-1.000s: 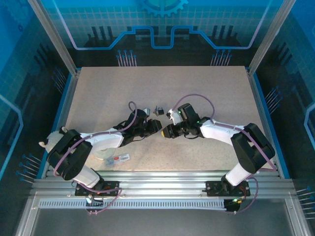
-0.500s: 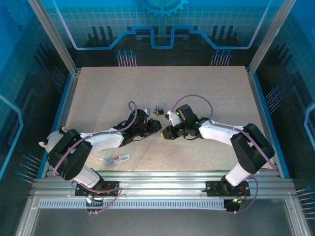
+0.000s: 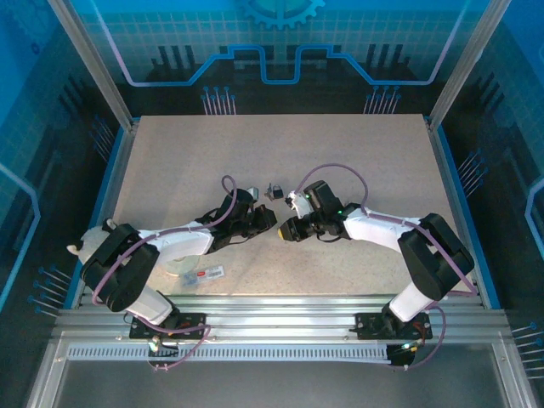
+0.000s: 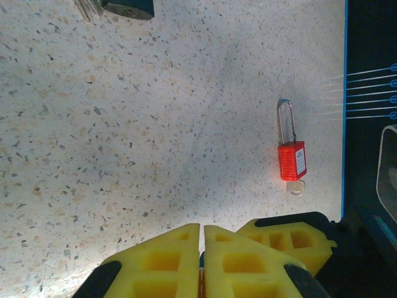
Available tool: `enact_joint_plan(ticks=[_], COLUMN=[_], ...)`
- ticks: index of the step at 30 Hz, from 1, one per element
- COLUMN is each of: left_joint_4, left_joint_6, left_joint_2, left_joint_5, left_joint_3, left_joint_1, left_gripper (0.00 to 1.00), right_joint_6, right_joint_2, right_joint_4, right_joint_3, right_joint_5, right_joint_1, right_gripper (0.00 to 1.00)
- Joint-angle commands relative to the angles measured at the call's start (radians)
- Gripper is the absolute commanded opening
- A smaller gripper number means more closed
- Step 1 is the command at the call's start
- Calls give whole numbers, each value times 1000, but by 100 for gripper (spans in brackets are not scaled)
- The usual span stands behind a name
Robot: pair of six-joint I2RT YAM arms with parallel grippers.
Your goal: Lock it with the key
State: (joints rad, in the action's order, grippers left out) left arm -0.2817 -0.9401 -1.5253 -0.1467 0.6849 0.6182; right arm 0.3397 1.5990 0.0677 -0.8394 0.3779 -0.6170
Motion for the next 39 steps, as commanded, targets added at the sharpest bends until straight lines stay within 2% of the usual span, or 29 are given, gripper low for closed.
enact_joint_plan(ticks=[1,10,20,39], left_joint_4=[24,35,24,13], left_joint_6=[23,30,32,36], left_joint_2=[-12,-12,-9,44], left_joint_5=[-4,1,-1,39], left_joint_3=[24,29,17,-16], left_joint_1=[8,7,8,6], left_gripper=[6,0,0,0], right_joint_6=[-9,-9,-5,3], right_joint_2=[9,12,6,-17], right_joint_4=[0,-3,-8,-28], right_joint_3=[-29,-30,-25,-7], right_joint_5=[6,8,6,8], right_joint_1=[-10,-11,-10,-7], right_gripper=[23,23,23,38])
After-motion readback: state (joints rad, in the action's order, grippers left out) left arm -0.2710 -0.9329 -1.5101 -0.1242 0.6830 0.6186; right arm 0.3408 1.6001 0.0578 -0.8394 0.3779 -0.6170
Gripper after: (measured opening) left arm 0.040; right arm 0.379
